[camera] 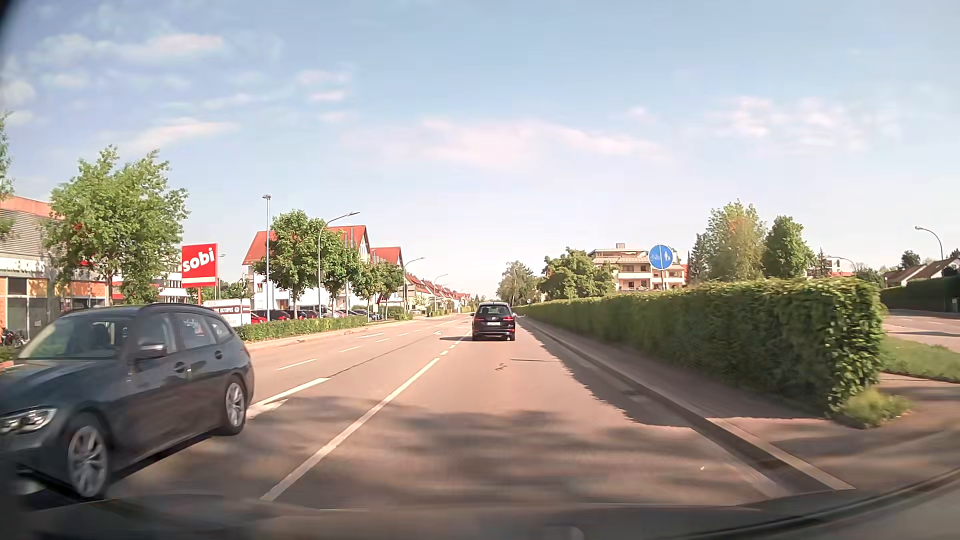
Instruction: Follow the waypoints while adhering to traffic rules and regulations
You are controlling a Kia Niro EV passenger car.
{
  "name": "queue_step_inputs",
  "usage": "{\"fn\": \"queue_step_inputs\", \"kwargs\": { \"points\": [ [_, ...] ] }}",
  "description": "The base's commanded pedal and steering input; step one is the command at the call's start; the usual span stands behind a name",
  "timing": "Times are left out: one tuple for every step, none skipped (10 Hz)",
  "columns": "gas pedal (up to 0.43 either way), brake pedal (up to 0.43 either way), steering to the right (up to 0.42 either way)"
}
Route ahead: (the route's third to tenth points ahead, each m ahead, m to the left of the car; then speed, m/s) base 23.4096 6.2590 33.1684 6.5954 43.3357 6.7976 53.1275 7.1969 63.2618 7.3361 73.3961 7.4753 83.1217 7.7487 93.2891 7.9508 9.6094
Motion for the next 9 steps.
{"fn": "queue_step_inputs", "kwargs": {
  "points": [
    [0.150, 0.000, -0.011],
    [0.150, 0.000, -0.010],
    [0.150, 0.000, -0.009],
    [0.150, 0.000, -0.009],
    [0.150, 0.000, -0.009],
    [0.150, 0.000, -0.009],
    [0.150, 0.000, -0.009],
    [0.150, 0.000, -0.007],
    [0.150, 0.000, -0.007]
  ]
}}
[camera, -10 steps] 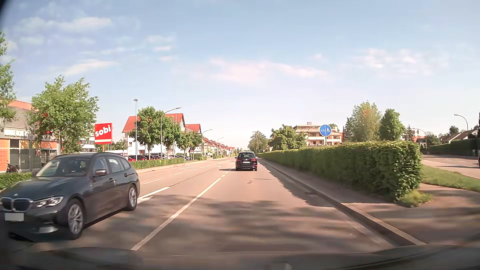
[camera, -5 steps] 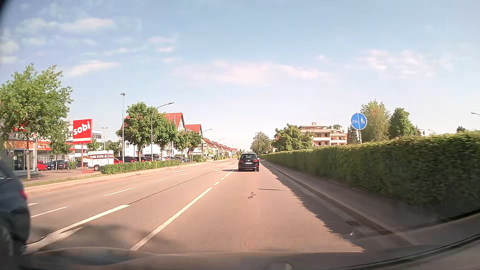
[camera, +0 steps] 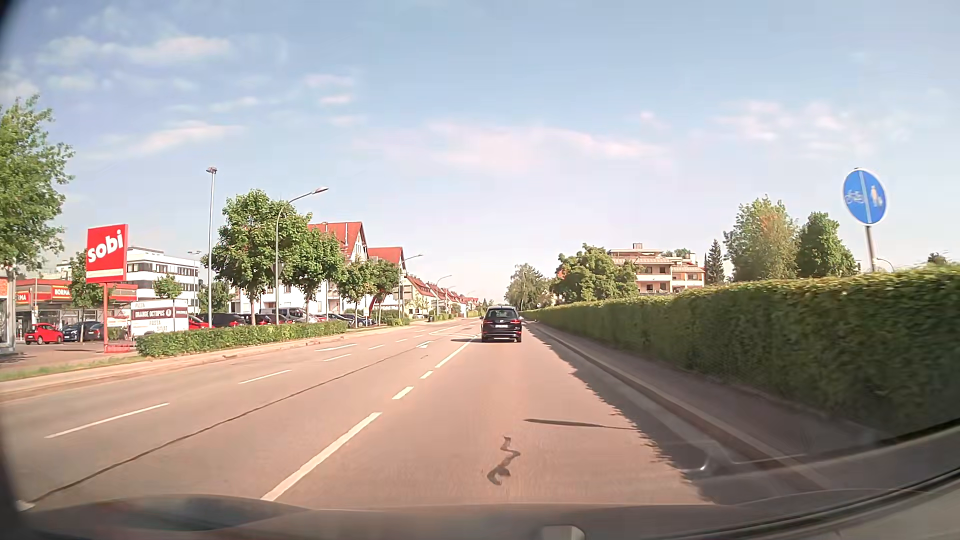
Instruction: Follow the waypoints while adhering to traffic rules and regulations
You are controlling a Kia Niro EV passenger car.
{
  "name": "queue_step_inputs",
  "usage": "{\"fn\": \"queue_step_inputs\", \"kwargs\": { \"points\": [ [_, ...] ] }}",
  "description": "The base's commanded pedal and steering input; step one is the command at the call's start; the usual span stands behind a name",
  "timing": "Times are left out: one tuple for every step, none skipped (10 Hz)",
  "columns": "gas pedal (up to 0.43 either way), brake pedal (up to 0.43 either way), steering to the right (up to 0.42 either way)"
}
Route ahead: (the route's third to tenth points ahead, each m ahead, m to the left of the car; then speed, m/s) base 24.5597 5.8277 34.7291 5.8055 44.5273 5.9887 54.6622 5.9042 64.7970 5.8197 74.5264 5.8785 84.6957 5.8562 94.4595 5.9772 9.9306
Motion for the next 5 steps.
{"fn": "queue_step_inputs", "kwargs": {
  "points": [
    [0.150, 0.000, -0.007],
    [0.157, 0.000, -0.005],
    [0.157, 0.000, -0.004],
    [0.157, 0.000, -0.004],
    [0.157, 0.000, -0.004]
  ]
}}
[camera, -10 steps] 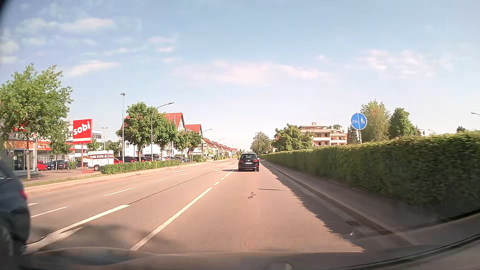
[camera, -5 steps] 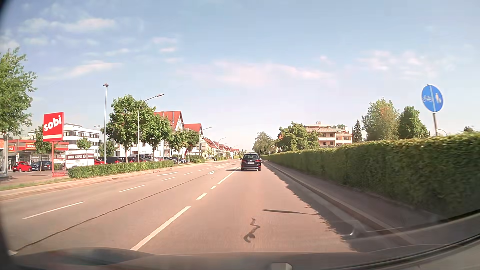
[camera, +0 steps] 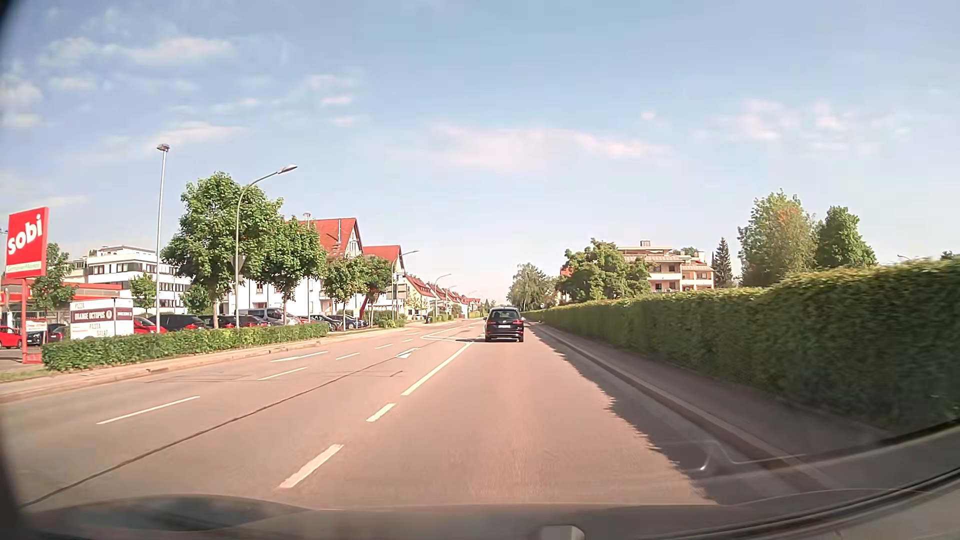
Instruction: Follow the waypoints while adhering to traffic rules and regulations
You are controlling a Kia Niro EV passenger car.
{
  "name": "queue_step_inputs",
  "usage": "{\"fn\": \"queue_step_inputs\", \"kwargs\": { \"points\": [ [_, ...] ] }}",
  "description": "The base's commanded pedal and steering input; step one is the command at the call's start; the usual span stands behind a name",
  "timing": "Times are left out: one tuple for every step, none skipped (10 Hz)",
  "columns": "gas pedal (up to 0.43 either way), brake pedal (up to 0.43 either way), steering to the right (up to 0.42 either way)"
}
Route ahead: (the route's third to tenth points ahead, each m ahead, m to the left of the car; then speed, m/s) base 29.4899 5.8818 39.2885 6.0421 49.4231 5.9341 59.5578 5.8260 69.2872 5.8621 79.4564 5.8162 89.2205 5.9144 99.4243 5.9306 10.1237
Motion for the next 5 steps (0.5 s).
{"fn": "queue_step_inputs", "kwargs": {
  "points": [
    [0.157, 0.000, -0.001],
    [0.157, 0.000, 0.000],
    [0.157, 0.000, 0.000],
    [0.157, 0.000, 0.000],
    [0.157, 0.000, 0.000]
  ]
}}
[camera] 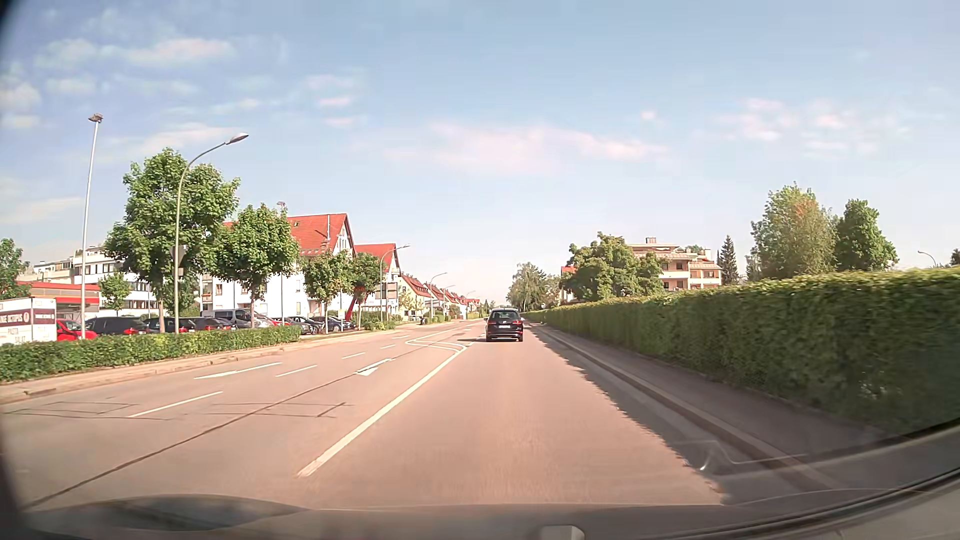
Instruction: Follow the waypoints while adhering to traffic rules and regulations
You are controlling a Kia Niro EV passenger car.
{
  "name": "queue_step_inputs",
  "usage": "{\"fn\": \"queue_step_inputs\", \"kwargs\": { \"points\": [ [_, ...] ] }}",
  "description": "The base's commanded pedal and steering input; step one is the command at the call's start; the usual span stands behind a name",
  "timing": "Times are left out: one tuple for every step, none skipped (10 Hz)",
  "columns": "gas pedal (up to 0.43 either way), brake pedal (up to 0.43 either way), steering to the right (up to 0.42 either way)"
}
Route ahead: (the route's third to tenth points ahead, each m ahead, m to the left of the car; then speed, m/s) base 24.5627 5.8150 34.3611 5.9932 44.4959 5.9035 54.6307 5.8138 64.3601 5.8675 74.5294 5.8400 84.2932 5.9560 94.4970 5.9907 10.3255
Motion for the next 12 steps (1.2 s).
{"fn": "queue_step_inputs", "kwargs": {
  "points": [
    [0.157, 0.000, 0.000],
    [0.157, 0.000, 0.000],
    [0.157, 0.000, 0.001],
    [0.157, 0.000, 0.001],
    [0.157, 0.000, 0.001],
    [0.157, 0.000, 0.000],
    [0.157, 0.000, 0.001],
    [0.157, 0.000, 0.002],
    [0.157, 0.000, 0.001],
    [0.157, 0.000, 0.001],
    [0.157, 0.000, 0.000],
    [0.157, 0.000, 0.000]
  ]
}}
